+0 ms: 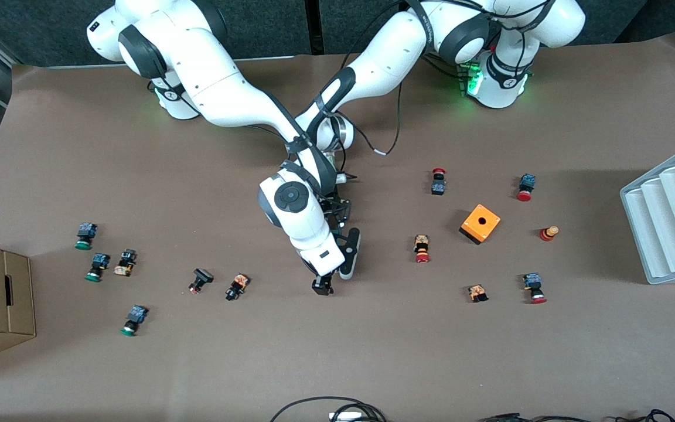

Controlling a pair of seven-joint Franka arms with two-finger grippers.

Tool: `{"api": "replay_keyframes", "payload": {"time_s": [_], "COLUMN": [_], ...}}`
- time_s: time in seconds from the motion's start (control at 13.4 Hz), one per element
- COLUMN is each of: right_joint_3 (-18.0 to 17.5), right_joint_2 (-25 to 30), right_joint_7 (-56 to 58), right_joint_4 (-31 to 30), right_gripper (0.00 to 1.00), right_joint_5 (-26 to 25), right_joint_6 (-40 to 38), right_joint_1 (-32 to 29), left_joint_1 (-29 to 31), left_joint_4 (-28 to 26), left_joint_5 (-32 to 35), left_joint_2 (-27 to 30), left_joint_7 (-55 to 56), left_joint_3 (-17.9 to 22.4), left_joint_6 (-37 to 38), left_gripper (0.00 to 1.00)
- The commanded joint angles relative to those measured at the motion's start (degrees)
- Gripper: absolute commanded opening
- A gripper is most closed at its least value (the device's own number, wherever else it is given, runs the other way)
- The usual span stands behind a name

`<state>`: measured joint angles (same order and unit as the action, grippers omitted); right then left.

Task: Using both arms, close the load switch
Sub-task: 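Lift the right gripper up off the white lever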

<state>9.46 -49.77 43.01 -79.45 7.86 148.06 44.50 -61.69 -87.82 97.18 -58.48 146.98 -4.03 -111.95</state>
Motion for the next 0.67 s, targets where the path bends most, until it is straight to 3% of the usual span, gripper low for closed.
{"api": "replay_keyframes", "payload": {"time_s": [0.0,0.3,0.45,0.6], "right_joint_3": [0.03,0.12,0.04,0.12], "right_joint_2": [0.11,0.90,1.25,3.09], "right_joint_7": [0.67,0.59,0.32,-0.11], "right_joint_4": [1.23,0.79,0.79,0.44], "right_gripper": [0.84,0.86,1.00,1.00], "right_joint_5": [3.55,5.14,7.42,9.36], "right_joint_6": [0.21,-1.02,-1.45,-4.69], "right_joint_1": [-0.20,-0.20,-0.20,-0.20], "left_joint_1": [-0.09,-0.09,-0.09,-0.09], "left_joint_4": [1.08,1.08,1.08,1.08], "left_joint_5": [0.03,0.03,0.03,0.03], "left_joint_2": [-1.37,-1.37,-1.37,-1.37], "left_joint_7": [0.68,0.68,0.68,0.68], "left_joint_3": [0.43,0.43,0.51,0.43], "left_joint_6": [-0.64,-0.64,-0.64,-0.64], "left_gripper": [0.43,0.43,0.43,0.43]}}
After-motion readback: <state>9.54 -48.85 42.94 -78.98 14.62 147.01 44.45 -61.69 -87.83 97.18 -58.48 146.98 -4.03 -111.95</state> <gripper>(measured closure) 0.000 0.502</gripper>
